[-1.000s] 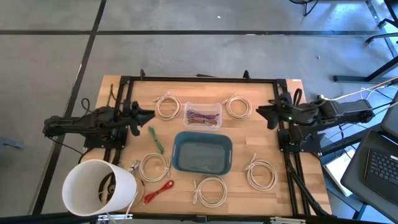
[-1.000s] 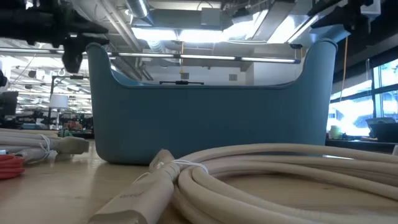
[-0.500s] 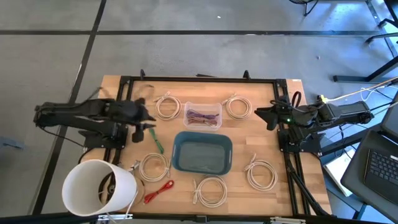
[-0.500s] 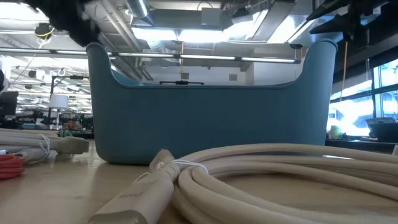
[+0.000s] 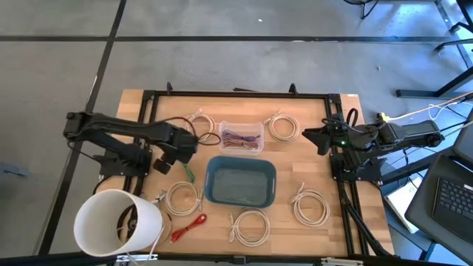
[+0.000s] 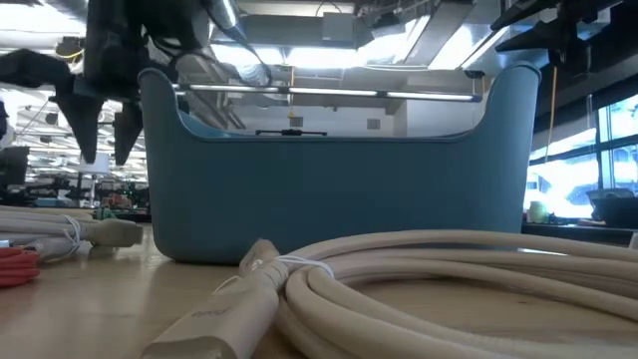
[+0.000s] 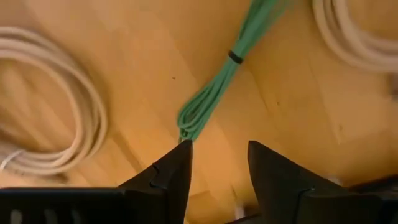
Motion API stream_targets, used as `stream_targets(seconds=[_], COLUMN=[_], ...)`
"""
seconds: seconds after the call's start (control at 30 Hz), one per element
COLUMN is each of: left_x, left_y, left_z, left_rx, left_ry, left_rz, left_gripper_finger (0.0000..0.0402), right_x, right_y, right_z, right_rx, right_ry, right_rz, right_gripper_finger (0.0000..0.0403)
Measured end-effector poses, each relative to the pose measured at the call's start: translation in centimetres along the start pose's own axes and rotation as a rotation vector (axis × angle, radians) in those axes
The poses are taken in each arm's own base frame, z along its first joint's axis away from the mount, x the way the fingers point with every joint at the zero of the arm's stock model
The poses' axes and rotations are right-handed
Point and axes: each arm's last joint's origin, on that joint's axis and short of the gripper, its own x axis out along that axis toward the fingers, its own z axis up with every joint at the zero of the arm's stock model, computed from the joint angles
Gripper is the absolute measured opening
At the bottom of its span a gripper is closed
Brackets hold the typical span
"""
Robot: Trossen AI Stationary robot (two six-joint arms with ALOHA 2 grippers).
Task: Pick & Place USB Port
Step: Put the green charger cable into the transparent bin
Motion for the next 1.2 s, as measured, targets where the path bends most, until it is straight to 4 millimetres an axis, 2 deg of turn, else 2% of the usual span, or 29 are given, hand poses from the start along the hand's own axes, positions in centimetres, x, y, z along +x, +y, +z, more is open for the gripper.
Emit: stream_targets(seconds=[0.37,0.67,0.77,0.9,1.03,1.2], left_x=[2.4,4.1,4.8,6.3,7.4,7.7], left_y=[0.6,1.1,1.3,0.7,-0.3,-0.4], left_z=[2.0,3.1,2.6,0.3,-1.6,-1.3], left_rx=[0.151,0.138,0.029,-0.065,-0.042,0.005], left_ry=[0.011,0.016,-0.018,0.005,0.003,-0.085], left_rz=[-0.081,-0.090,-0.119,-0.158,-0.191,-0.119], left_gripper_finger=[0.0144,0.0141,0.0135,0.0123,0.0113,0.0106], right_x=[0.0,0.0,0.0,0.0,0.0,0.0], right_y=[0.0,0.0,0.0,0.0,0.0,0.0], right_z=[0.0,0.0,0.0,0.0,0.0,0.0], right_rx=[-0.019,-0.022,-0.024,-0.027,-0.028,-0.027], right_ry=[-0.001,-0.002,-0.002,-0.001,-0.002,-0.002], right_rz=[-0.001,-0.003,-0.003,-0.003,-0.003,-0.003], right_gripper_finger=[0.0147,0.0147,0.0147,0.0147,0.0147,0.0147])
